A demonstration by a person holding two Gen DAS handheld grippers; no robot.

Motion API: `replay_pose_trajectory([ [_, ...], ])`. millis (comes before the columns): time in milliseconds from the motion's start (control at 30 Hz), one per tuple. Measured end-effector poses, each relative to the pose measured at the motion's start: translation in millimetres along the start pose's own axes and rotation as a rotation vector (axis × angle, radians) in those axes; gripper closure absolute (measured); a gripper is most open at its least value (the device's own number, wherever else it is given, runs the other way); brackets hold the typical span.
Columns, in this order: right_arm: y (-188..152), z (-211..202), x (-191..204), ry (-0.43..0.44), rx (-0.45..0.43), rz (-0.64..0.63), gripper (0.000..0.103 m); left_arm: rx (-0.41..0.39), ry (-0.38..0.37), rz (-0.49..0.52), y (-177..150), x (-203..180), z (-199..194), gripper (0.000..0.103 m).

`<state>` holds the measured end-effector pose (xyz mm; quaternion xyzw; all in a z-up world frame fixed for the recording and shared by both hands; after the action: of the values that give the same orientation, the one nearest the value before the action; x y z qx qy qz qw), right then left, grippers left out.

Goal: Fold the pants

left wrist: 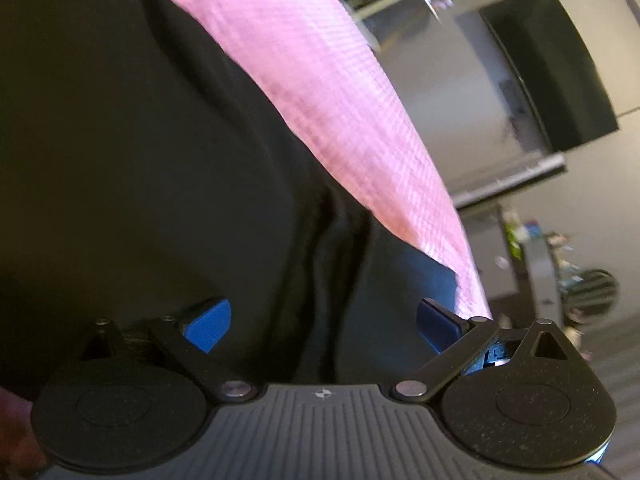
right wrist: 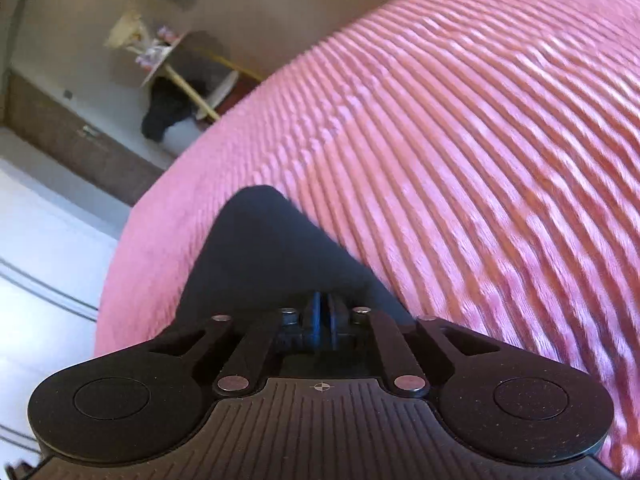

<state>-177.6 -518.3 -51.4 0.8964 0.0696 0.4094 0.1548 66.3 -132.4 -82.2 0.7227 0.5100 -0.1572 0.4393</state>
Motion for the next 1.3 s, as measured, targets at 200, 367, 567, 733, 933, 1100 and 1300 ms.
replay_pose_trajectory([
  [200,-2,0,22,0.102,0.014,-0.071,0.07,0.036,-0.052,-0.01,-4,0,10,0.004],
  [367,-4,8,22,0.102,0.044,-0.024,0.069,0.09,-0.112,0.005,-9,-2,22,0.004],
  [567,-10,4,22,0.163,0.061,0.004,0.065,0.088,-0.223,-0.058,-12,2,20,0.018],
  [733,-11,-1,29,0.199,0.043,-0.015,0.061,0.053,-0.204,-0.016,-12,-2,21,0.045],
  [933,-22,7,36,0.19,0.095,-0.064,0.057,0.053,-0.151,-0.009,-12,2,23,0.047],
  [1100,-34,21,35,0.153,0.168,-0.088,0.055,0.051,-0.152,0.01,-11,-7,34,0.022],
  [1300,-30,17,38,0.193,0.136,-0.096,0.054,0.082,-0.066,0.098,-18,-4,42,0.086],
])
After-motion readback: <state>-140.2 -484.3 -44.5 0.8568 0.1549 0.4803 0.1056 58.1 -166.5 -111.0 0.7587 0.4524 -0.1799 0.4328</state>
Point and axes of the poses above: each gripper's, at about its wrist camera, not at the fingertips, and z roughly the way its jaws point, x to its left, y to its top, the point moved 6 cm from there along z, roughly the way its jaws point, and after that the axes turned 15 degrees about z, right-handed, at the moved point
